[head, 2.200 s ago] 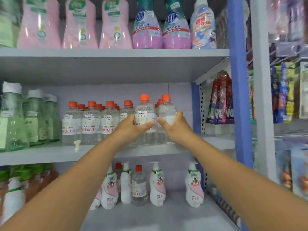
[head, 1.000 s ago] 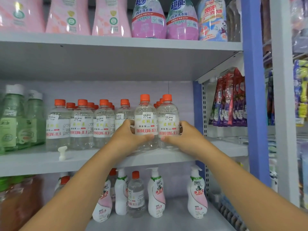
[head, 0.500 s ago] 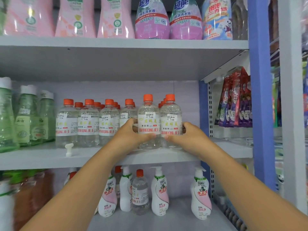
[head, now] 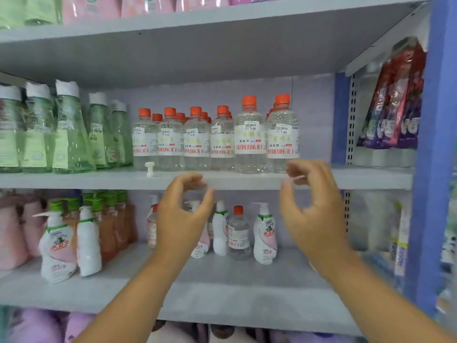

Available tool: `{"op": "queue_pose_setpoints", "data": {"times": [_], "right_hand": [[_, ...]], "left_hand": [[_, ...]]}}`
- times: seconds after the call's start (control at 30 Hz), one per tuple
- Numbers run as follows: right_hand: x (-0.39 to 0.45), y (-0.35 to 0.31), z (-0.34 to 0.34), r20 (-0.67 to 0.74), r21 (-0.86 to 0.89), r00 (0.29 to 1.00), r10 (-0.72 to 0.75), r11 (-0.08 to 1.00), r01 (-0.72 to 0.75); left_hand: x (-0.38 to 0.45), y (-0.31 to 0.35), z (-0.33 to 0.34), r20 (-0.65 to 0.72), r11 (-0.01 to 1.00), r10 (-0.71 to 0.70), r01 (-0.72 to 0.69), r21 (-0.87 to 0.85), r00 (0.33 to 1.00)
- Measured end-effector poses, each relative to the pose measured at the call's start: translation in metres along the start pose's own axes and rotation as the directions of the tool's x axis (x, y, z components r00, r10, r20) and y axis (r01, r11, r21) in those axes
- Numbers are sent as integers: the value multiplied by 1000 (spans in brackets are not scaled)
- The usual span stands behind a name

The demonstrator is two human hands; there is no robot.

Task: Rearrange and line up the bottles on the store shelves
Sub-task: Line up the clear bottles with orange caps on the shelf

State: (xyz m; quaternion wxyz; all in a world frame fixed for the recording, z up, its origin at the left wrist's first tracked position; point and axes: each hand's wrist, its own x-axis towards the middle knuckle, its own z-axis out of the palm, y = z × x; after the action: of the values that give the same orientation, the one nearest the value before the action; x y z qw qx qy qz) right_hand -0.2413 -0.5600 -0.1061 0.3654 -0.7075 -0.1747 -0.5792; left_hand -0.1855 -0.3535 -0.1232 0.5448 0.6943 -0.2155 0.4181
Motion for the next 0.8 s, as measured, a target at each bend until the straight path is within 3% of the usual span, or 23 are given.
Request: {"op": "queue_pose_setpoints", "data": {"times": [0.03, 0.1, 0.2, 0.3, 0.43, 0.53, 0.63, 0.8], "right_hand": [[-27, 1, 8, 60, 6, 998, -23, 1000, 22], [-66, 19, 35, 211, 10, 965, 159, 986, -165], [-88, 53, 83, 348, -41, 788, 507, 848, -528], [-90, 89, 126, 338, -225, 672, 659, 750, -622], [-93, 120, 179, 284, -278, 646, 708, 706, -651], [-101, 141, 213, 181, -277, 622, 762, 647, -711], [-125, 191, 236, 136, -241, 596, 792, 610, -755], [-116, 153, 237, 76, -223, 617, 783, 616, -755]], "left_hand": [[-14, -21, -5, -27, 999, -44, 44, -2, 999], [-30, -73, -11, -37, 978, -206, 207, 2, 978], [-29, -152, -19, -44, 901, -430, 432, 51, 902], [-12, -208, -31, -59, 849, -518, 522, 80, 853], [40, -264, -48, -137, 782, -603, 617, 93, 786], [62, -290, -54, 38, 713, -701, 699, 51, 712], [63, -325, -55, 158, 729, -684, 676, 106, 712], [61, -349, -56, 204, 765, -643, 631, 126, 739]]}}
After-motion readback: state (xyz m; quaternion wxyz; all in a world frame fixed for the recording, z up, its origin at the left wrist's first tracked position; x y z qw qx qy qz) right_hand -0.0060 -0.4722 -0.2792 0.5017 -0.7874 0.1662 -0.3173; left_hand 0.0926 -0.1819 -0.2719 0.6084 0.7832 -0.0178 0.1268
